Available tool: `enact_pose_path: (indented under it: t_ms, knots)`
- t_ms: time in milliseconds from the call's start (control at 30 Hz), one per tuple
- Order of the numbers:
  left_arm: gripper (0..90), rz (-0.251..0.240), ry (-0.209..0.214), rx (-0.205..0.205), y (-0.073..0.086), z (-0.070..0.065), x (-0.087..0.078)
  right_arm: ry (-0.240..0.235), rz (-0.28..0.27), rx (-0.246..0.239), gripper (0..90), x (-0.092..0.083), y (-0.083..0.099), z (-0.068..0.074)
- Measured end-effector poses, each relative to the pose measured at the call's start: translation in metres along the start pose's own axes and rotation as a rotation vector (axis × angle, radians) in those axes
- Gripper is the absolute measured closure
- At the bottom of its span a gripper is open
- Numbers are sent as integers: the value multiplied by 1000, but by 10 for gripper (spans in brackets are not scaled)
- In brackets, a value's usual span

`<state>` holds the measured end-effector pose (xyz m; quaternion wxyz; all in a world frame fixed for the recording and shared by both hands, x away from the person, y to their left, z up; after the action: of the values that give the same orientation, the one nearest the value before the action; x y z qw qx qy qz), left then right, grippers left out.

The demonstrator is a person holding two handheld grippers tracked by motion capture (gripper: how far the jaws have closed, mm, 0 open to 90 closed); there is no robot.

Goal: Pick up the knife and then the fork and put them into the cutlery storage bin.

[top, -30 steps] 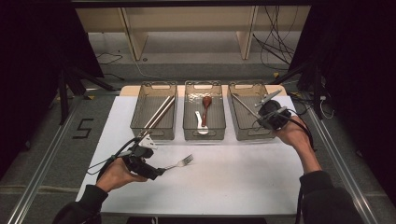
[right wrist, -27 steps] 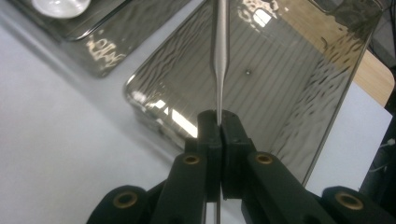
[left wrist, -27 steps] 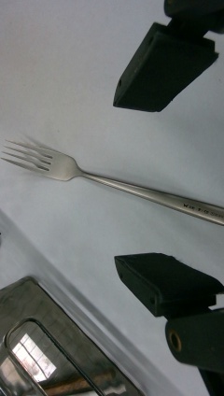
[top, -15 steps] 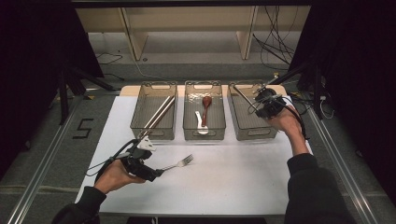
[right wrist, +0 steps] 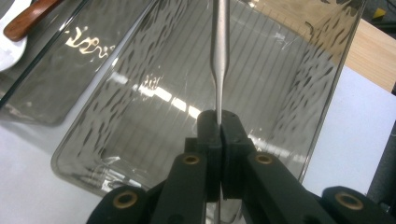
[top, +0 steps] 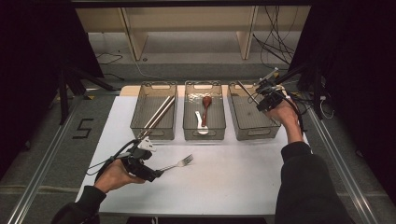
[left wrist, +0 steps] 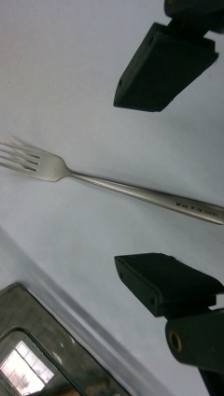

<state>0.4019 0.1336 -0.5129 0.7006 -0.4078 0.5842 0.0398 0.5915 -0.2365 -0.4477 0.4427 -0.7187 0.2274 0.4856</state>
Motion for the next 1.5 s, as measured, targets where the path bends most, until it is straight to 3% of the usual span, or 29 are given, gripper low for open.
enact_pose_path:
  t_ms: [233,733,833,967,1267,1400,1500]
  knots:
    - [190,8,8,-3,1,-1,2,-6,10,14,894,8,-2,0]
    - [190,9,9,-1,0,-1,0,-8,39,-8,884,28,-13,7]
    - [190,11,15,-9,1,-2,1,-12,19,-10,751,31,-16,10]
    - [193,25,23,-7,4,-4,3,-19,-18,-6,658,22,-19,8]
    - [193,41,19,-2,3,-3,5,-26,-57,0,494,-1,-8,3]
    - [193,49,16,3,3,-4,6,-64,-103,0,422,-12,-5,12]
    - [194,53,16,3,4,-2,5,-99,-108,-20,389,-16,3,22]
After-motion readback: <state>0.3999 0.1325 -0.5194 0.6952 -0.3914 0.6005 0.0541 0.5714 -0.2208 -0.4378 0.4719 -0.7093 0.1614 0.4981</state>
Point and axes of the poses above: each handheld gripper's, and its own axes: x roughly forward along the jaws, y roughly out of its underside, z roughly to its left, the point moved 10 cm from there along x, roughly forward along the jaws, and after that the axes turned 1 degree about z, right-handed, at the moved point
